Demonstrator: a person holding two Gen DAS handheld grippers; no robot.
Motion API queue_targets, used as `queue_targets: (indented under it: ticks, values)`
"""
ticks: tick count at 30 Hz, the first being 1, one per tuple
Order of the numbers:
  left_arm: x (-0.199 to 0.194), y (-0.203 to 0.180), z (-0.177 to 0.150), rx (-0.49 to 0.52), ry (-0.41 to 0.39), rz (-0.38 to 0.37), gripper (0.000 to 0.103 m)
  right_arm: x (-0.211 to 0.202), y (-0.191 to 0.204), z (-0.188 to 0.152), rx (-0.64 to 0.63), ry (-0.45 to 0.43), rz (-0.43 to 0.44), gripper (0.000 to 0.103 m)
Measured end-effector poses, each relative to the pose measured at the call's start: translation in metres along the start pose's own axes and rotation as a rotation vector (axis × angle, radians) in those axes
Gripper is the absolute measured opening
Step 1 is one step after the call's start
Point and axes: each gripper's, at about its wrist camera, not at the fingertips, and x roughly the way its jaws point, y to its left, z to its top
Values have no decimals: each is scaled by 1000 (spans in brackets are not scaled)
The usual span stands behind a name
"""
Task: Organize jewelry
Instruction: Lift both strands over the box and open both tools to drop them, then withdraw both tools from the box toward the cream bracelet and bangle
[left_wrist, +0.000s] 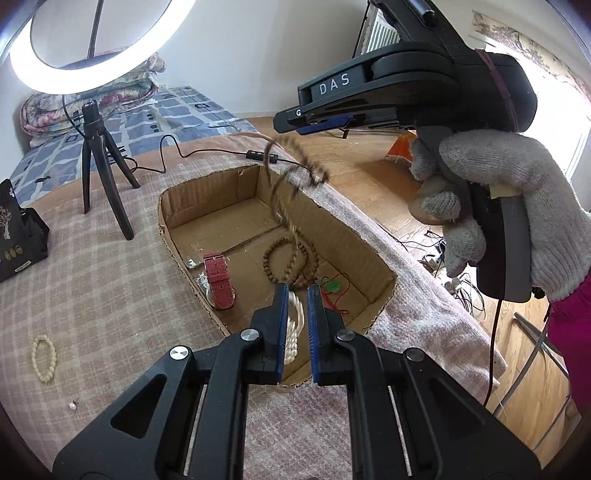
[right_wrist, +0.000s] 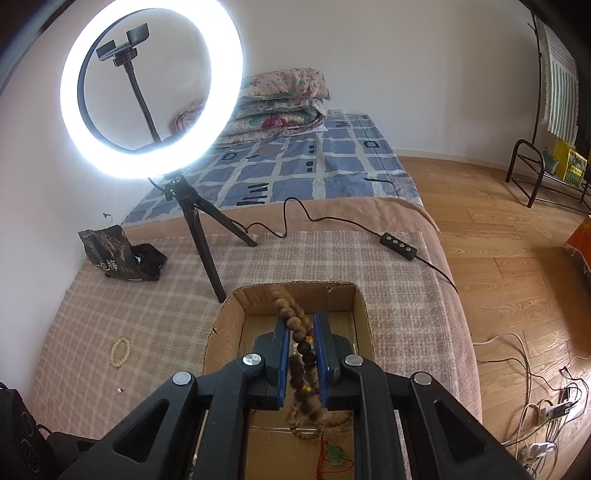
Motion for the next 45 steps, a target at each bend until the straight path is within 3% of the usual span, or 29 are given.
queue_targets:
  ticks: [1, 12, 20, 26, 29, 33, 35, 37, 38, 40, 45]
  values:
    - [0, 0, 0, 0, 1, 1, 8, -1, 0, 0, -1, -5, -4, 26]
    - [-13, 7, -2, -23, -17, 17, 8, -12, 1, -4, 5, -19, -20, 32]
    - [-41, 14, -5, -40, -55, 42, 8, -35, 10, -9, 6, -50, -38, 49]
    - [-68, 24, -9, -55, -87, 67, 8, -58, 22, -13, 1, -85, -55, 68]
    - [-82, 32, -13, -67, -96, 84, 8, -71, 29, -17, 2, -103, -63, 86]
    - [-102, 47, -18, -92, -114, 113, 8, -86, 40, -25, -11, -119, -61, 91]
    - [-112, 56, -22, -102, -126, 132, 13, -91, 46, -29, -19, -125, -58, 91]
    - [-123, 67, -26, -112, -147, 150, 42, -96, 53, -34, -28, -126, -52, 92]
    - [-129, 72, -28, -120, -160, 160, 45, -99, 56, -37, -31, -128, -49, 92]
    - [-138, 84, -32, -133, -169, 183, 45, -106, 63, -44, -36, -145, -43, 102]
    - [-154, 121, -44, -170, -166, 239, 45, -115, 83, -65, -64, -176, -1, 103]
